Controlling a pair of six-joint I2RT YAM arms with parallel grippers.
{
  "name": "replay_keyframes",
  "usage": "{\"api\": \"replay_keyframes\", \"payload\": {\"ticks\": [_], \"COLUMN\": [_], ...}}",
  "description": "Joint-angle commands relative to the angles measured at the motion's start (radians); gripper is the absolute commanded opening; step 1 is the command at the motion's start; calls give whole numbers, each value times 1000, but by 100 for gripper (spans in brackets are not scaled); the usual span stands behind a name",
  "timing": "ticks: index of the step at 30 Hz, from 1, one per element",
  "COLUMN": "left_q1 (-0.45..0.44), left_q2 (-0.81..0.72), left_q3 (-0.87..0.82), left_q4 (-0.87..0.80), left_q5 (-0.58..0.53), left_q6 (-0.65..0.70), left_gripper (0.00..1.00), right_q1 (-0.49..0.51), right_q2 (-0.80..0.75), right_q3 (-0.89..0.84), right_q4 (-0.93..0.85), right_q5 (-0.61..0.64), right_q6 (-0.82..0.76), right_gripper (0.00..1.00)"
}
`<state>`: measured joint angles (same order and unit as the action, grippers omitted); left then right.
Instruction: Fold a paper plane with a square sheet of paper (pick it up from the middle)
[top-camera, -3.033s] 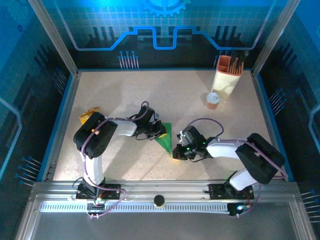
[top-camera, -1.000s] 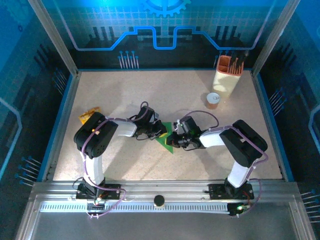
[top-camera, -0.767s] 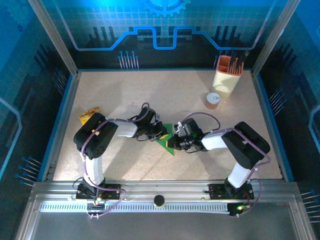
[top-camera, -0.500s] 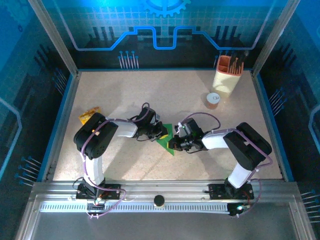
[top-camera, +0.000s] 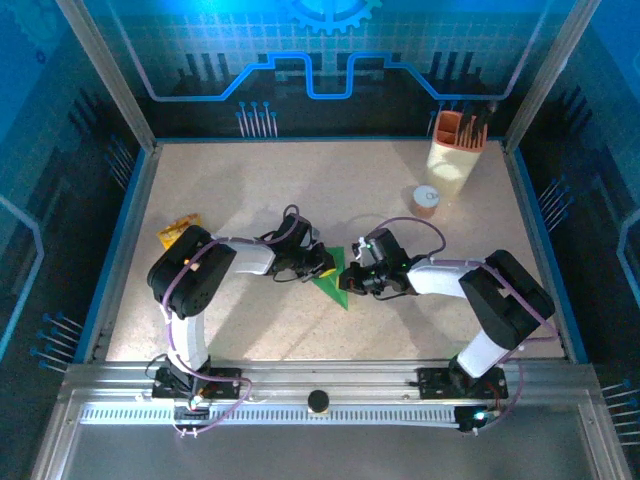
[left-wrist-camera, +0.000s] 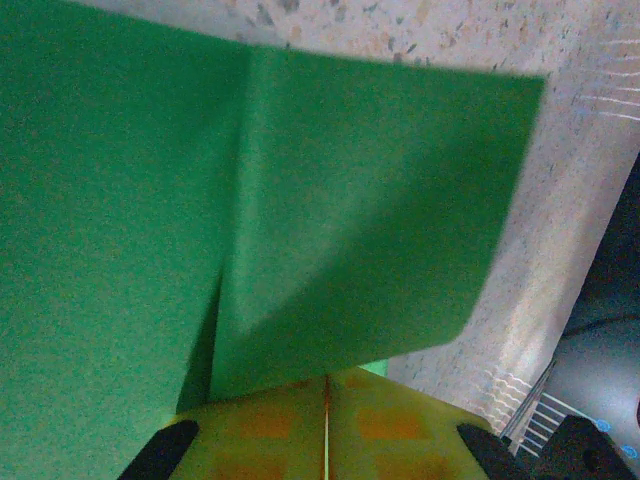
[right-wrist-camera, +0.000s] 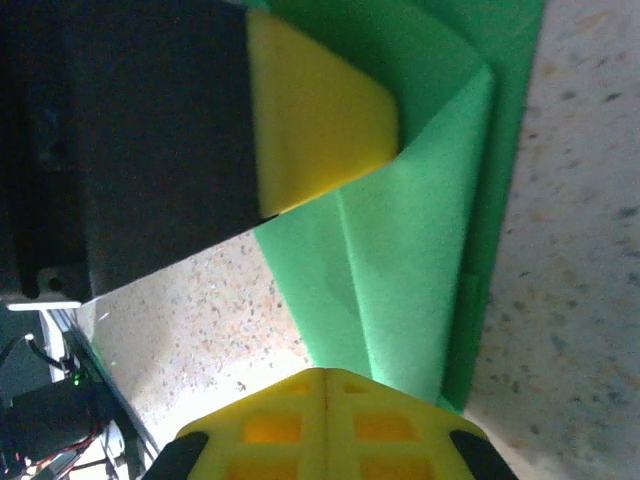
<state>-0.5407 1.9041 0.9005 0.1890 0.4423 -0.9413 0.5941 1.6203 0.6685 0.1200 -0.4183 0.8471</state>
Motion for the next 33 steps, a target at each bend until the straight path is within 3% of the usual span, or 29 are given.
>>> {"api": "replay_keyframes", "payload": {"ticks": [1,8,13,17,26,33], "left_q1": [2,2,2,2,2,-11], "left_q2": [32,35,34,26,-114,-116], "left_q3": [-10,-6,1,9,15,-49], "left_q4": [-75,-69,-74,-75,-81,-55], "left_q5": [-59,-54,-54,-47,5,88], "left_q6": [17,14,12,16,87,96], "left_gripper": [10,10,9,10,15,0], "right_q1": [-18,-19,-1,3,-6,-35], "right_q2": [-15,34,110,139,94,65], "right_q3": [-15,34,60,8,-67,-65], "right_q4": [16,52,4,-24,-112,-132], "right_q5": [23,-35,-6,47,-7,-26], "right_q6": [40,47,32,26,-95,-122], "right_gripper": [5,5,4,1,0,0]}}
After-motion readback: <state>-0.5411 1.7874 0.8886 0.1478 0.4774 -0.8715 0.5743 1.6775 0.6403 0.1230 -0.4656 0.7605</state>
